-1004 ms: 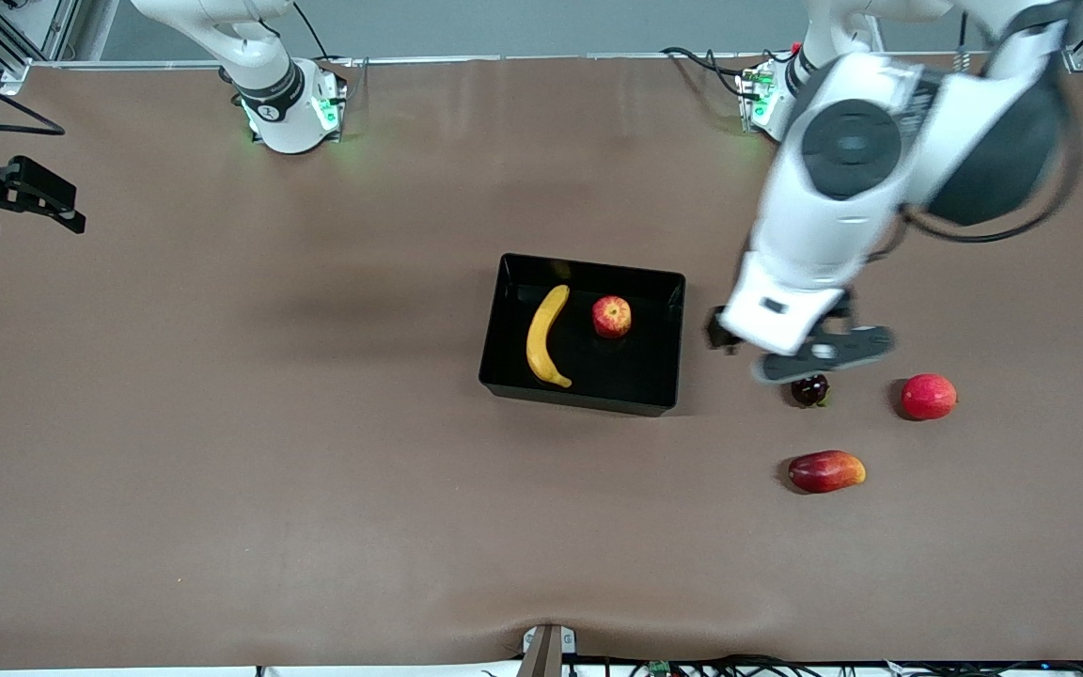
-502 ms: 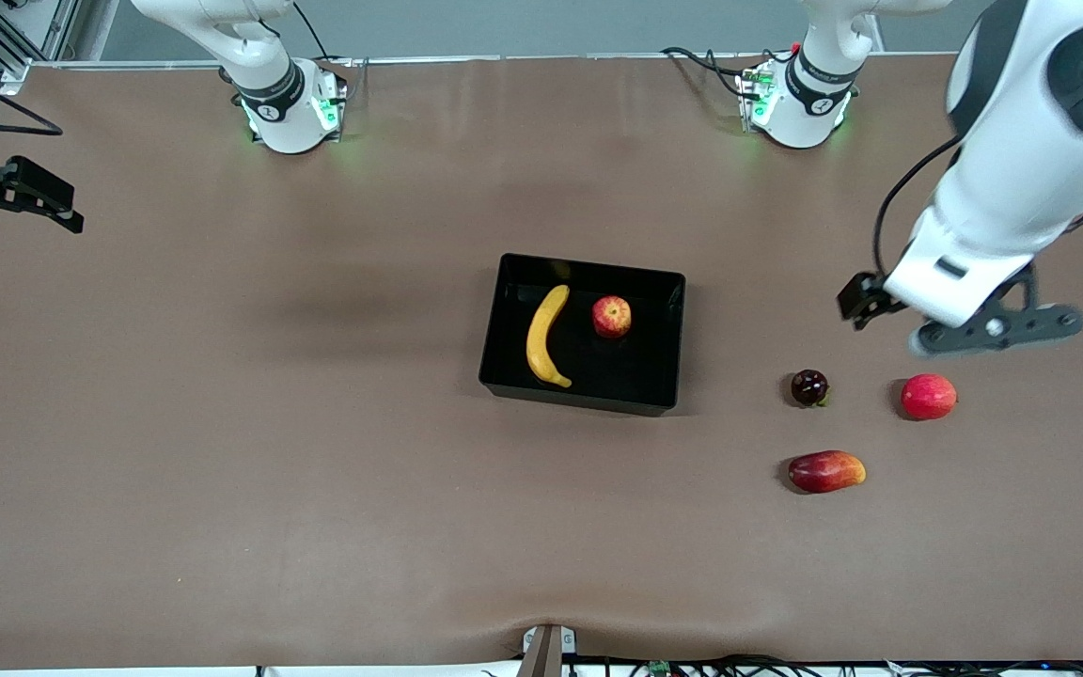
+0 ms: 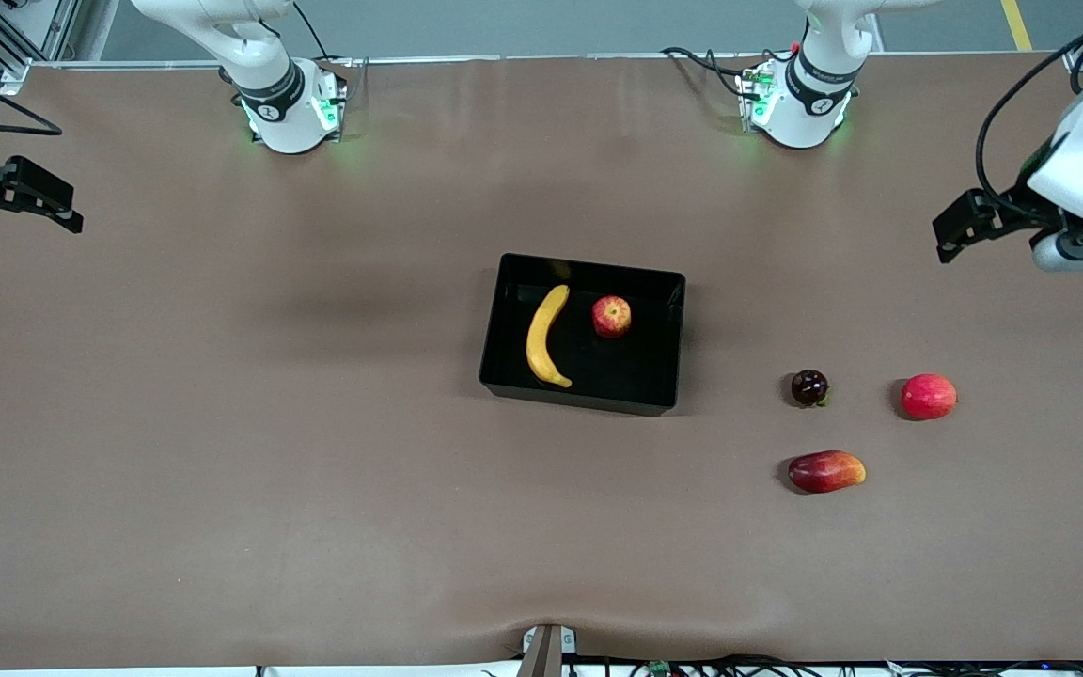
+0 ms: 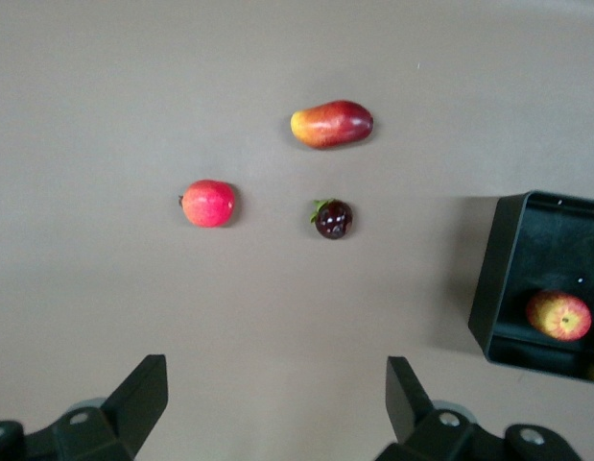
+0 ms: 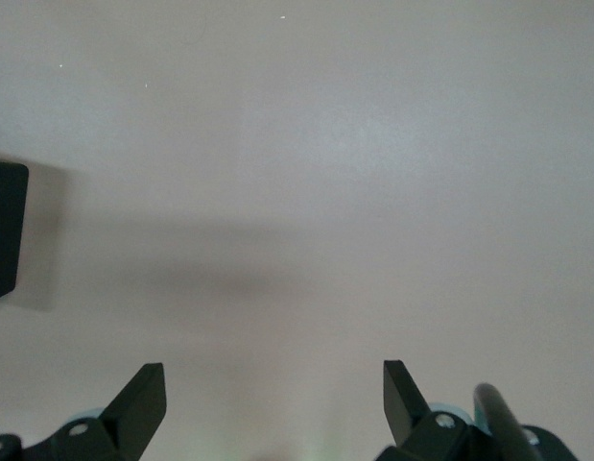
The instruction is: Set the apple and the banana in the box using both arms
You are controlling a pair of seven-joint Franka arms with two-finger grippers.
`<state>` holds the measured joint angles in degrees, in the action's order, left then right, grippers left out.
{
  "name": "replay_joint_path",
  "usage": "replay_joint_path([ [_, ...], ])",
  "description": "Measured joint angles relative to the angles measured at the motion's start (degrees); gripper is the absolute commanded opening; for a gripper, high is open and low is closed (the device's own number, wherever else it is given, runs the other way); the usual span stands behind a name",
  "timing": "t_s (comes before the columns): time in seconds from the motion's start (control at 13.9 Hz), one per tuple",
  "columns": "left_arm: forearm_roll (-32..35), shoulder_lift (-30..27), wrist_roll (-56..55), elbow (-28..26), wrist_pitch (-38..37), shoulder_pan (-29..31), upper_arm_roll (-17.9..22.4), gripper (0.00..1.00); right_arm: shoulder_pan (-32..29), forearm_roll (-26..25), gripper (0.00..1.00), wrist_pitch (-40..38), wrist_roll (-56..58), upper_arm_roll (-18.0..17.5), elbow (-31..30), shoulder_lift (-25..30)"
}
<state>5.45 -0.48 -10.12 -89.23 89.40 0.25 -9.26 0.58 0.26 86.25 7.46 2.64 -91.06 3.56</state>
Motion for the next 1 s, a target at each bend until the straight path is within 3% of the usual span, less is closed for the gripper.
replay_joint_path([
  [0.22, 0.0, -0.63, 0.01, -1.32, 0.11, -3.46, 3.17, 1.0, 0.0, 0.0, 1.0, 0.0, 0.0, 0.0, 0.0, 0.0],
  [1.0, -0.01, -1.5, 0.26, -1.01, 0.47, -2.78, 3.97, 1.0, -0.01, 0.0, 1.0, 0.0, 0.0, 0.02, 0.0, 0.0],
])
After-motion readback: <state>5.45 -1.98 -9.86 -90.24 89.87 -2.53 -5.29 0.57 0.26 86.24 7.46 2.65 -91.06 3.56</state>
